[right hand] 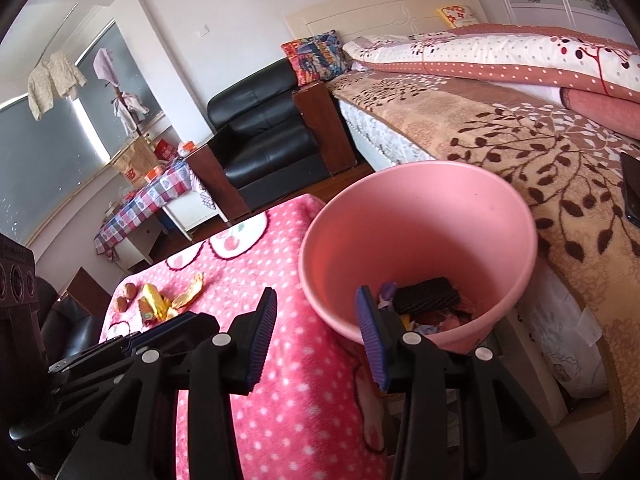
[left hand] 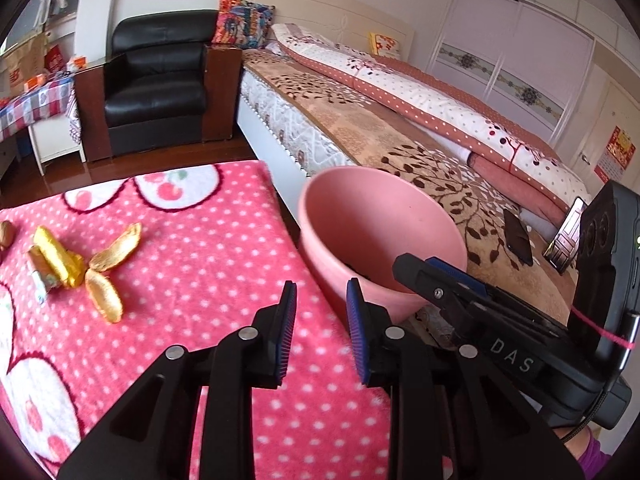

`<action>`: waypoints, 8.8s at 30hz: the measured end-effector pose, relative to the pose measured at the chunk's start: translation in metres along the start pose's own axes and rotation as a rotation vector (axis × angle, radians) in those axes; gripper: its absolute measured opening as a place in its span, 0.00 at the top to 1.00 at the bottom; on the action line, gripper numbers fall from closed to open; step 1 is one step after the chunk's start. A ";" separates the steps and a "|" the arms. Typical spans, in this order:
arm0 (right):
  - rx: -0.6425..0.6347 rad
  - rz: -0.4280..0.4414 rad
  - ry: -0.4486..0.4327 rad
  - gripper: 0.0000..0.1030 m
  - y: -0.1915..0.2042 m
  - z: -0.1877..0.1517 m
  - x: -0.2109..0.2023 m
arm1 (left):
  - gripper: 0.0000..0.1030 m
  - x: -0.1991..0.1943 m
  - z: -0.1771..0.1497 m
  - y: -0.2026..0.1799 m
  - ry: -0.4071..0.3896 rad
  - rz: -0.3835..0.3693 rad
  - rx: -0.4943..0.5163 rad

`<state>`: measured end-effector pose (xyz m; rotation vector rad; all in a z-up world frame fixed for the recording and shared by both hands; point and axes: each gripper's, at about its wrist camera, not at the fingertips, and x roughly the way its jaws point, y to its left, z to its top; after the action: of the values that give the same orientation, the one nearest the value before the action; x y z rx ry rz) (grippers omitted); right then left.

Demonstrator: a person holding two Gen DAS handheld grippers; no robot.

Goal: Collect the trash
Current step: 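Move both tools back toward the yellow wrapper and folded paper, then grasp the folded paper item with the left tool while the right tool grasps the yellow wrapper, then carry the paper and yellow wrapper over the pink bucket and open both tools, then move both tools back toward the orange peels on the blanket, then grasp one orange peel with the left tool while the right tool grasps the other peel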

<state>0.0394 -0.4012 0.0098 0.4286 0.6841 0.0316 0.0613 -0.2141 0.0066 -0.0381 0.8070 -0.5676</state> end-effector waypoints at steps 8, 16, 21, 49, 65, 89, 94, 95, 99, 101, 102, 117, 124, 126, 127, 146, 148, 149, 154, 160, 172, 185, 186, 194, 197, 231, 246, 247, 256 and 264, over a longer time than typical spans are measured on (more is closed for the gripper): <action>-0.061 0.055 0.048 0.60 0.038 -0.014 0.009 | 0.75 -0.028 -0.008 0.041 -0.042 0.073 -0.071; -0.125 0.097 0.101 0.60 0.075 -0.023 0.026 | 0.75 -0.053 -0.022 0.104 -0.068 0.178 -0.185; -0.168 0.126 0.130 0.60 0.098 -0.027 0.040 | 0.75 -0.067 -0.032 0.147 -0.077 0.246 -0.282; -0.300 0.232 0.242 0.60 0.170 -0.027 0.116 | 0.75 -0.015 -0.014 0.239 -0.020 0.360 -0.483; -0.425 0.274 0.307 0.60 0.240 -0.033 0.182 | 0.94 -0.050 -0.037 0.262 -0.067 0.324 -0.495; -0.401 0.246 0.344 0.92 0.249 -0.042 0.179 | 0.94 -0.077 -0.043 0.258 -0.098 0.318 -0.480; -0.367 0.259 0.333 0.92 0.237 -0.043 0.146 | 0.94 -0.081 -0.039 0.244 -0.109 0.313 -0.452; -0.363 0.258 0.329 0.92 0.235 -0.044 0.140 | 0.94 -0.082 -0.038 0.242 -0.111 0.311 -0.447; -0.329 0.263 0.315 0.92 0.221 -0.047 0.115 | 0.94 -0.086 -0.036 0.227 -0.121 0.316 -0.416; -0.310 0.265 0.307 0.92 0.214 -0.049 0.104 | 0.94 -0.088 -0.036 0.219 -0.123 0.319 -0.401; -0.302 0.264 0.304 0.92 0.211 -0.051 0.100 | 0.94 -0.088 -0.037 0.215 -0.122 0.320 -0.395; -0.213 0.232 0.225 0.92 0.157 -0.054 0.037 | 0.94 -0.080 -0.035 0.143 -0.124 0.306 -0.252; -0.170 0.204 0.181 0.92 0.128 -0.045 0.019 | 0.94 -0.070 -0.034 0.112 -0.119 0.257 -0.199; -0.155 0.192 0.167 0.92 0.118 -0.043 0.014 | 0.94 -0.067 -0.033 0.103 -0.122 0.234 -0.184; -0.147 0.184 0.160 0.92 0.113 -0.042 0.012 | 0.94 -0.065 -0.033 0.099 -0.123 0.223 -0.177; -0.010 -0.008 -0.024 0.92 0.013 0.005 -0.021 | 0.94 -0.014 0.005 0.011 -0.111 0.001 -0.043; 0.011 -0.028 -0.035 0.92 0.001 0.010 -0.022 | 0.94 -0.007 0.009 0.001 -0.104 -0.022 -0.030; 0.023 -0.038 -0.041 0.92 -0.007 0.012 -0.022 | 0.94 -0.004 0.010 -0.002 -0.100 -0.032 -0.026; 0.061 -0.074 -0.050 0.92 -0.031 0.018 -0.019 | 0.94 0.016 0.017 -0.020 -0.079 -0.065 -0.002; 0.082 -0.104 -0.051 0.92 -0.049 0.022 -0.012 | 0.94 0.040 0.022 -0.031 -0.039 -0.083 0.007; 0.106 -0.127 -0.038 0.92 -0.066 0.023 0.001 | 0.91 0.065 0.021 -0.038 0.005 -0.090 0.021; 0.110 -0.143 -0.053 0.70 -0.065 0.022 0.001 | 0.73 0.058 0.024 -0.031 0.000 -0.085 0.005; 0.112 -0.140 -0.052 0.70 -0.064 0.022 0.001 | 0.73 0.056 0.024 -0.031 -0.003 -0.083 0.006; 0.070 -0.112 -0.053 0.69 -0.044 0.018 -0.007 | 0.73 0.036 0.017 -0.023 -0.025 -0.061 -0.018; 0.058 -0.096 -0.050 0.68 -0.033 0.014 -0.009 | 0.73 0.028 0.013 -0.016 -0.030 -0.035 -0.025; -0.129 0.026 0.075 0.67 0.103 -0.037 0.011 | 0.73 -0.076 -0.044 0.113 -0.118 0.203 -0.208; -0.175 0.071 0.135 0.67 0.117 -0.042 0.045 | 0.73 -0.051 -0.040 0.161 -0.050 0.215 -0.338; -0.177 0.072 0.133 0.67 0.116 -0.041 0.046 | 0.73 -0.047 -0.039 0.161 -0.044 0.210 -0.343; -0.178 0.073 0.131 0.67 0.105 -0.033 0.059 | 0.73 -0.004 -0.027 0.163 0.007 0.248 -0.350; -0.182 0.075 0.147 0.67 0.105 -0.021 0.083 | 0.73 0.025 -0.024 0.168 0.039 0.285 -0.359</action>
<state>0.1021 -0.2838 -0.0136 0.2784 0.8021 0.1969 0.1367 -0.0787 -0.0679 -0.2381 0.9256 -0.1503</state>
